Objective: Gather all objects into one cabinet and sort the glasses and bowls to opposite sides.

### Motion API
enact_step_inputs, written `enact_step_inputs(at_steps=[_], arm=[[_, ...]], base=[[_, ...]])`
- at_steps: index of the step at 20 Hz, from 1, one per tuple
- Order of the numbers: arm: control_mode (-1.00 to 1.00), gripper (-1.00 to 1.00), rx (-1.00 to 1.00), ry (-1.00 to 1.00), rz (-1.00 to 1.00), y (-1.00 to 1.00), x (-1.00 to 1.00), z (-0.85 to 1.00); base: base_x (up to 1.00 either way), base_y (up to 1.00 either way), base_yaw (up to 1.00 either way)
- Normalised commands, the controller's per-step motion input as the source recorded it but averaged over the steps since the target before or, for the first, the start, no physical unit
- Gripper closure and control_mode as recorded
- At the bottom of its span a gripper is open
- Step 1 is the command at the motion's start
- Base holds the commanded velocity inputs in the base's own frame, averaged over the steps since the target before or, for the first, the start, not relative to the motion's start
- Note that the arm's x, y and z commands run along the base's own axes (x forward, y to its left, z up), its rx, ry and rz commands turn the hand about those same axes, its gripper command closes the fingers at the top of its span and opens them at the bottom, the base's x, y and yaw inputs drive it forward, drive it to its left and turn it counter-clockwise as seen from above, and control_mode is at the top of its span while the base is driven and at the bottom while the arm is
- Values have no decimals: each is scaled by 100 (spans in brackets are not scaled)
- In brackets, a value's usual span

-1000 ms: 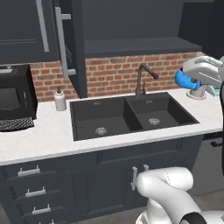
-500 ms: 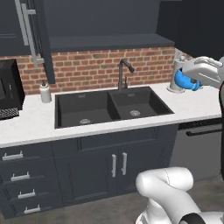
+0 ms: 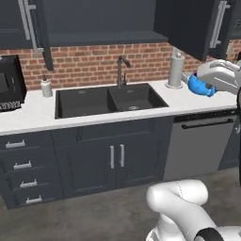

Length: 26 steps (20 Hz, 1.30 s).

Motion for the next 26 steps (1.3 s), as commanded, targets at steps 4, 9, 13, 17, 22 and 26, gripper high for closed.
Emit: enact_step_inputs(at_steps=[4, 9, 13, 17, 22, 26], arm=[[100, 100, 0, 0, 0, 0, 0, 0], [100, 100, 0, 0, 0, 0, 0, 0], [100, 100, 0, 0, 0, 0, 0, 0], [100, 100, 0, 0, 0, 0, 0, 0], [100, 100, 0, 0, 0, 0, 0, 0], [100, 100, 0, 0, 0, 0, 0, 0]], base=[[-73, -44, 0], [-56, -66, 0], [-53, -65, 0], [-44, -68, 0], [-17, -73, 0], [0, -76, 0]])
